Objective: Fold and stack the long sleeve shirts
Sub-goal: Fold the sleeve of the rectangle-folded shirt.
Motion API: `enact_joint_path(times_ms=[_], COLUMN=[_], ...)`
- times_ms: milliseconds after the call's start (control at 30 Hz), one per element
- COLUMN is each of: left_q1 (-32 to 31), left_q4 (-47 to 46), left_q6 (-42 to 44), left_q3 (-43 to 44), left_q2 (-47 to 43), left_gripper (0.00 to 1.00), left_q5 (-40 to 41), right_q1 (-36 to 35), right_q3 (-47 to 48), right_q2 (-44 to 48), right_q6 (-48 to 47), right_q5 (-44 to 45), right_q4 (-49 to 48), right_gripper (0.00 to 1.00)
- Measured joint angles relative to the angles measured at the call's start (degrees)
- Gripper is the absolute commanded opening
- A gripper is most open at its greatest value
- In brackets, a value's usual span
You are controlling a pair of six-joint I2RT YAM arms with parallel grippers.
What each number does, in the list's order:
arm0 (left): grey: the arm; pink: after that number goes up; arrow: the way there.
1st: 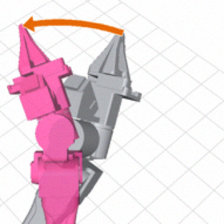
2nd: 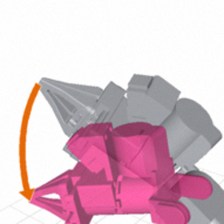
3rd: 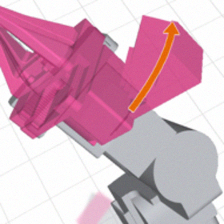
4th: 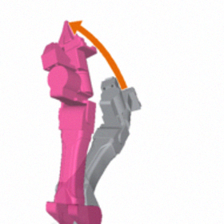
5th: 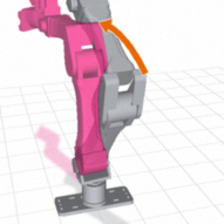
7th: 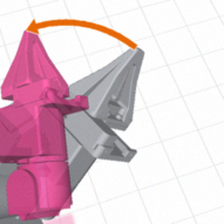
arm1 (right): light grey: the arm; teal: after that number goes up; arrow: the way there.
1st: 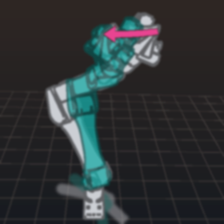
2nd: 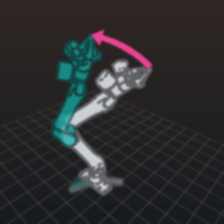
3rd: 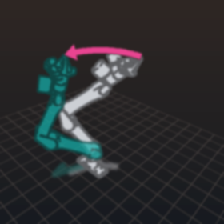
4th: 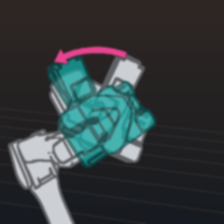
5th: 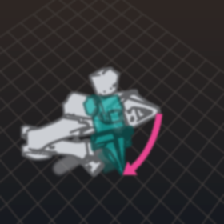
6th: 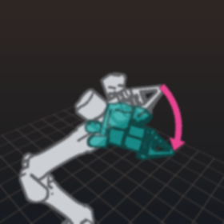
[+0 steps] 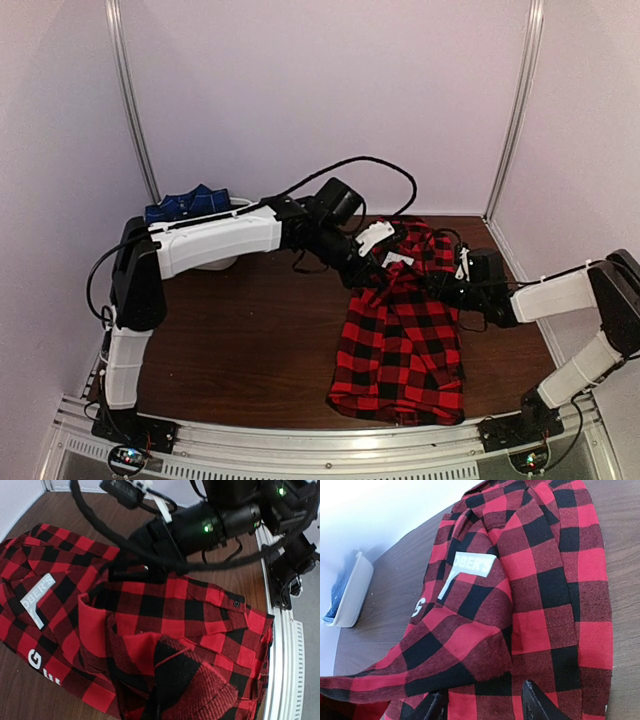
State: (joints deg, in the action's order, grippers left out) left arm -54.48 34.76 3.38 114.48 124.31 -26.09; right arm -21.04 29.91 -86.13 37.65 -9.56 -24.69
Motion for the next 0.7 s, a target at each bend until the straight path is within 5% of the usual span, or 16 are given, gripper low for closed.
enact_joint_path(times_ms=[233, 500, 700], left_q1=[-5.25, -10.45, -10.10], left_q4=[7.61, 11.54, 8.46], left_q6=[5.38, 7.39, 3.06], left_q3=[-0.61, -3.21, -9.40], left_q2=[0.09, 1.97, 1.99], left_gripper=[0.03, 0.43, 0.49], left_q5=[0.48, 1.01, 4.46], right_q1=[-0.11, -0.11, -0.15], right_q3=[-0.61, 3.15, 11.76], right_q2=[12.96, 16.33, 8.70], right_q6=[-0.35, -2.40, -5.49], right_q5=[0.44, 1.64, -0.85], right_q4=[7.74, 17.42, 20.52], right_gripper=[0.65, 0.66, 0.66])
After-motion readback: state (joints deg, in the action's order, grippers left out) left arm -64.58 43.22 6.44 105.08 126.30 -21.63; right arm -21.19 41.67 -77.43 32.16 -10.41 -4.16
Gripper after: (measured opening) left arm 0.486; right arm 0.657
